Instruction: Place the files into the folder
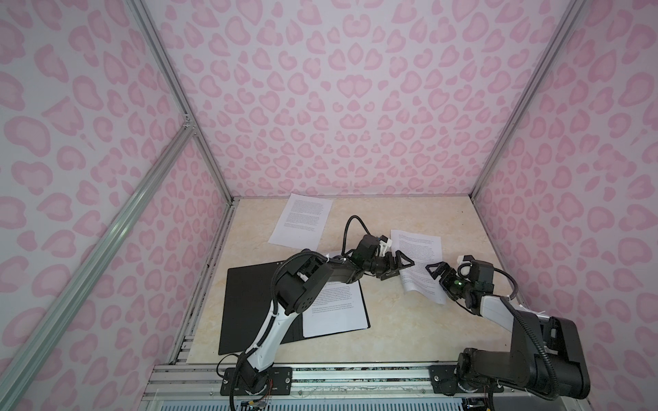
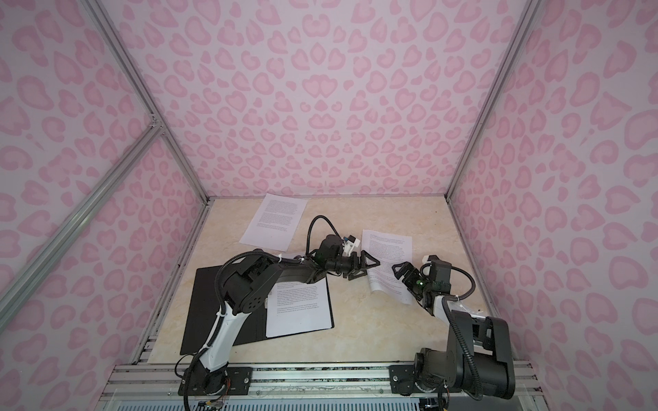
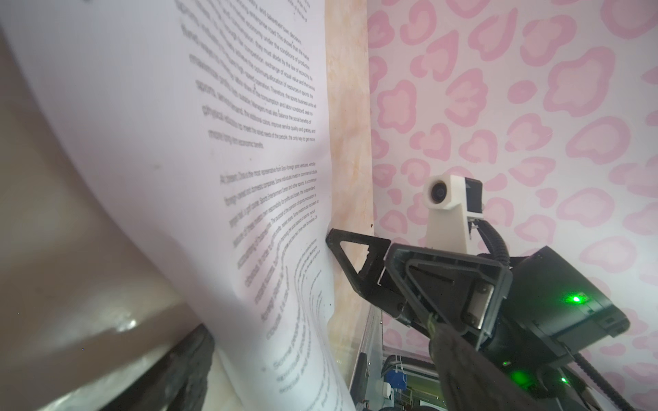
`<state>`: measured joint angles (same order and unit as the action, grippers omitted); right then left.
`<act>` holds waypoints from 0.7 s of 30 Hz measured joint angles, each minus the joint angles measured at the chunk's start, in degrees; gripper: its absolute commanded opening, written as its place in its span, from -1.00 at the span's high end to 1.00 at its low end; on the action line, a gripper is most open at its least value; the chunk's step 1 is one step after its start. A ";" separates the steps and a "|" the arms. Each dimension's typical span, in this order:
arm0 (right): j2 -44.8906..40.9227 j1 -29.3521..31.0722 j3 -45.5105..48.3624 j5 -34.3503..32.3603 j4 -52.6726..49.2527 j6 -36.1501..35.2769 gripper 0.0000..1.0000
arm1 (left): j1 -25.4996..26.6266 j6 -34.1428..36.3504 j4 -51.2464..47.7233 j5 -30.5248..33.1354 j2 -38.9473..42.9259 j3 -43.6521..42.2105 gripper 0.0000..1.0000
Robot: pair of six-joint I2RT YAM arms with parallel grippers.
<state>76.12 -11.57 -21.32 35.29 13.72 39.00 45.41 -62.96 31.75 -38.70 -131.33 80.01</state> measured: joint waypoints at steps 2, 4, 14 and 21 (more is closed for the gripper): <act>0.07 0.00 0.15 0.24 0.44 0.07 -0.93 | -0.04 2.73 -1.05 2.29 0.46 0.24 -0.94; 0.17 0.00 0.24 0.37 0.74 0.09 -0.93 | -0.20 6.12 -3.87 4.96 1.27 0.26 -0.94; 1.66 0.07 0.33 2.23 3.10 0.33 -0.93 | -0.79 15.63 -7.65 8.50 0.61 4.42 -0.94; 1.64 0.11 0.33 2.25 3.10 0.31 -0.93 | -2.32 16.46 -5.95 6.32 -1.01 6.47 -1.00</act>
<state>77.76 -11.46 -20.99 37.54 16.82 39.31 43.09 -46.50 25.80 -32.38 -132.33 86.48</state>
